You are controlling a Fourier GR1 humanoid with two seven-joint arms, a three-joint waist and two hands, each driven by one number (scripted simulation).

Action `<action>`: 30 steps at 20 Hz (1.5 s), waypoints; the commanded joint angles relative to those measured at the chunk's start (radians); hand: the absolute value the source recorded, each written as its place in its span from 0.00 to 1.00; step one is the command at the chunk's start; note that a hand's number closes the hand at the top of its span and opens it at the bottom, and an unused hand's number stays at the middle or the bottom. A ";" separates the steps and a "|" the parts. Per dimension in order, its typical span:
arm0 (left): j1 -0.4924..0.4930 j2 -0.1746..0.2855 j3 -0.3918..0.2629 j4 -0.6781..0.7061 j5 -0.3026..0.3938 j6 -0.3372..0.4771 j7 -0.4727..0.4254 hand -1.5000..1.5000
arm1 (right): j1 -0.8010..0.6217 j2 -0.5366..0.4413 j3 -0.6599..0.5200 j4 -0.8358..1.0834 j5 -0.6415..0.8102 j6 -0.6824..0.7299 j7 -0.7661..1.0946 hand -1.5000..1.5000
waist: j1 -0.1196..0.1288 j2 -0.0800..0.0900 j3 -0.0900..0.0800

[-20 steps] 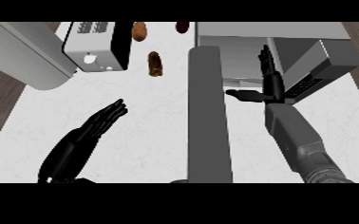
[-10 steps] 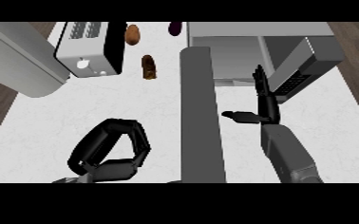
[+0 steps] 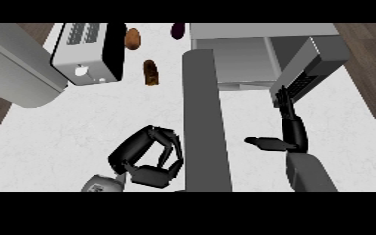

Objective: Pick up the milk, place it into the microwave and close the microwave

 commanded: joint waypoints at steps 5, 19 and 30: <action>-0.075 -0.007 -0.232 0.185 0.055 0.147 -0.004 1.00 | 0.288 0.021 0.079 -0.428 -0.033 0.057 0.121 0.00 | -0.014 0.003 -0.001; -0.315 -0.007 -0.649 0.381 0.282 0.597 -0.019 1.00 | 0.592 -0.027 0.112 -1.038 -0.222 0.231 0.390 0.00 | -0.042 0.017 -0.001; -0.454 -0.007 -0.704 0.378 0.536 0.896 -0.100 1.00 | 0.606 -0.130 0.127 -1.201 -0.332 0.384 0.476 0.00 | -0.114 0.031 -0.003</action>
